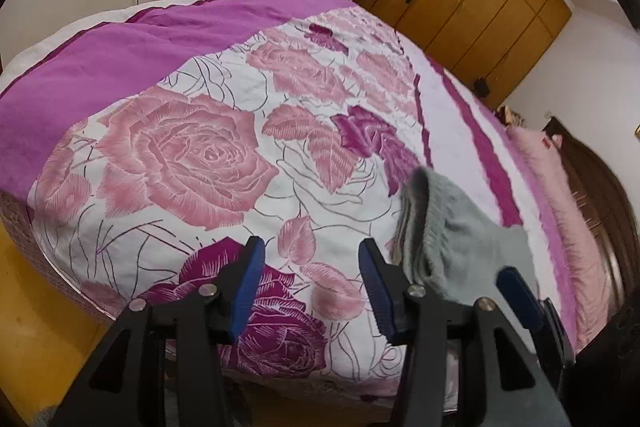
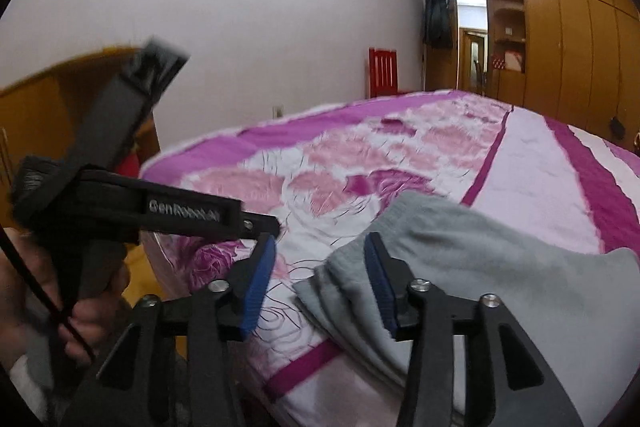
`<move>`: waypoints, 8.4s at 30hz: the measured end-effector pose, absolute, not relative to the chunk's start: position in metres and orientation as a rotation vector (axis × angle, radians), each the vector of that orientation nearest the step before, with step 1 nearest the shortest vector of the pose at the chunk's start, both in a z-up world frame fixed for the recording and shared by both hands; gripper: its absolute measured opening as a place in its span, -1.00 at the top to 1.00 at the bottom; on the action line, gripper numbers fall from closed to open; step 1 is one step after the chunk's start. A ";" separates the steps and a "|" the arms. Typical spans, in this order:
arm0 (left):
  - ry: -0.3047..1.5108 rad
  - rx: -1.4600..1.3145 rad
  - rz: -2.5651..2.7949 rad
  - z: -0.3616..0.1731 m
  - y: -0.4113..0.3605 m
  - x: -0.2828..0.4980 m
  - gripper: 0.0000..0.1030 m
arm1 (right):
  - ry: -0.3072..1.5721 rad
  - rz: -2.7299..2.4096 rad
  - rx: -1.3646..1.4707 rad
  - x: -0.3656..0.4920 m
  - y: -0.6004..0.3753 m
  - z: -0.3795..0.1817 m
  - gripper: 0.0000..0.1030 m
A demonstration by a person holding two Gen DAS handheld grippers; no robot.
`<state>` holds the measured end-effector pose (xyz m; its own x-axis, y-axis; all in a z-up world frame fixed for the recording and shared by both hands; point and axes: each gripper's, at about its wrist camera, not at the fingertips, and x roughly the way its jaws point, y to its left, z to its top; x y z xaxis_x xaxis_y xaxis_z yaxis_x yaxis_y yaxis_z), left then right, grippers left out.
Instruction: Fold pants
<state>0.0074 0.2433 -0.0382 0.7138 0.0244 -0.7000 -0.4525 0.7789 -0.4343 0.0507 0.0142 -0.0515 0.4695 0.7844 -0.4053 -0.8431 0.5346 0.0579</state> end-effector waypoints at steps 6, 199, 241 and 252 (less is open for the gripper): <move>0.700 -0.560 0.153 -0.024 0.216 0.021 0.00 | 0.471 0.928 -0.082 0.075 -0.032 -0.044 -0.02; 0.972 -0.292 -0.318 -0.069 -0.121 0.342 0.82 | 1.098 0.885 0.939 0.295 -0.487 -0.151 0.71; 0.981 -0.251 -0.265 -0.071 -0.161 0.332 0.99 | 0.893 0.570 0.801 0.355 -0.437 -0.130 0.26; 0.973 -0.241 -0.271 -0.072 -0.161 0.332 0.99 | 0.870 0.514 0.780 0.356 -0.426 -0.132 0.39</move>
<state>0.3319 -0.1606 -0.0719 0.5341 -0.3318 -0.7776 0.1171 0.9400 -0.3206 0.3559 -0.4258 -0.1324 0.5552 0.6812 -0.4772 -0.0904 0.6198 0.7795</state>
